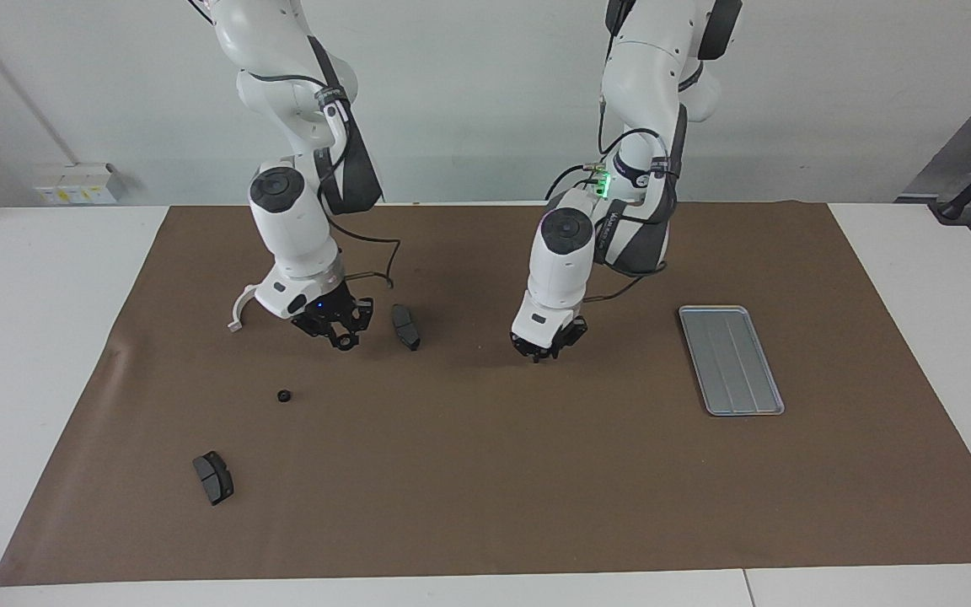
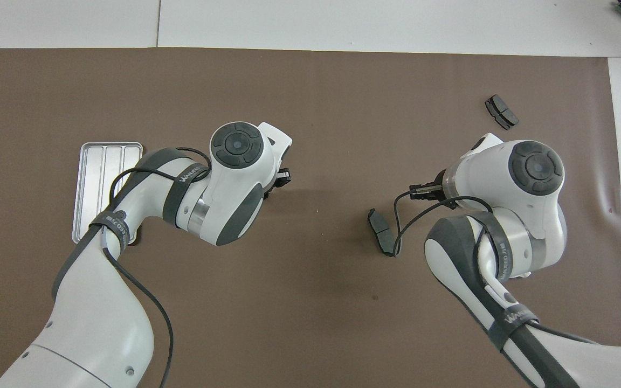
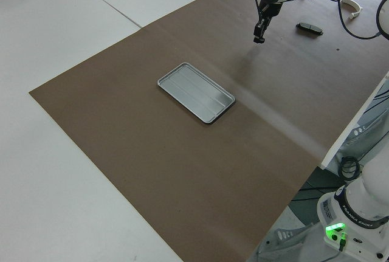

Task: Pick bearing gear from pile to tray
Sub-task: 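Place the gear on the tray with the left gripper while the right gripper carries another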

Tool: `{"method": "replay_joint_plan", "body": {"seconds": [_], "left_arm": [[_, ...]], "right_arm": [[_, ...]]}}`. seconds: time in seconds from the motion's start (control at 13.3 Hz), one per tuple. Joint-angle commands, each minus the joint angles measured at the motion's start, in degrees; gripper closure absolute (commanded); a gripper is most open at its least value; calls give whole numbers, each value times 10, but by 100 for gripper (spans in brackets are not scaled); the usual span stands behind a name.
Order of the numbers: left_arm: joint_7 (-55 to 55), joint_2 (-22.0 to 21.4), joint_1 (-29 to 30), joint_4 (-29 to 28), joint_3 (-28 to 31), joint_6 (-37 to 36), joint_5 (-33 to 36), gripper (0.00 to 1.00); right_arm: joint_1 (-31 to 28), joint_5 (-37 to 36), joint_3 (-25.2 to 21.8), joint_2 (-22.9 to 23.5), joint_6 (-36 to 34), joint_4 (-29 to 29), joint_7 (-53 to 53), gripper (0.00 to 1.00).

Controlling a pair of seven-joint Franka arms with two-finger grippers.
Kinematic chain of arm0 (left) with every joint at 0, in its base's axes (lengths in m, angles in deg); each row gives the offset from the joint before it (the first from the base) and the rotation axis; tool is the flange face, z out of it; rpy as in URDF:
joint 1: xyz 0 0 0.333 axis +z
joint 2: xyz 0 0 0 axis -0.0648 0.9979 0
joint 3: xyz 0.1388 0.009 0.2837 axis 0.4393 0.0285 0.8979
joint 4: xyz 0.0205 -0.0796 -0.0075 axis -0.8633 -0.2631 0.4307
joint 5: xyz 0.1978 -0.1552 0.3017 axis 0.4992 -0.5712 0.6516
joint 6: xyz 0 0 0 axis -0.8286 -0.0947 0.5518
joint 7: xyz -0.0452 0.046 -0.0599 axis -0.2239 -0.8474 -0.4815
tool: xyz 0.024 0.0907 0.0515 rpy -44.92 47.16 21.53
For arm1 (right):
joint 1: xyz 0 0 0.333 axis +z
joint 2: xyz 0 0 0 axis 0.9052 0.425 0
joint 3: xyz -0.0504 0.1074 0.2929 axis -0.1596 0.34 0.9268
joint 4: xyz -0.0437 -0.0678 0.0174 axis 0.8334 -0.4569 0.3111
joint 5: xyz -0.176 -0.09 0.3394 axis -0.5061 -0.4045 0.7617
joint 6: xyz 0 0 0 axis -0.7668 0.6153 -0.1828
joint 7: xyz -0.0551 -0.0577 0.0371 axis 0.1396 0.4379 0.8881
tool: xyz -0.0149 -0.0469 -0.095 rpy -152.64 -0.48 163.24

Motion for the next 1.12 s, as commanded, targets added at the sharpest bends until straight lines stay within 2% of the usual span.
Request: {"method": "replay_joint_plan", "body": {"seconds": [0.0,0.6,0.82,1.05], "left_arm": [[-63,-11,60,8,-3,-27,8,98],[-327,-47,233,-5,-3,-64,8,100],[-424,-58,284,-29,-3,-62,8,100],[-488,-69,322,-62,-4,-45,8,100]], "right_arm": [[36,12,3,27,-2,-48,-66,100],[156,7,2,133,8,-196,-259,100],[190,2,1,181,55,-202,-288,100],[204,2,0,205,99,-202,-306,100]]}}
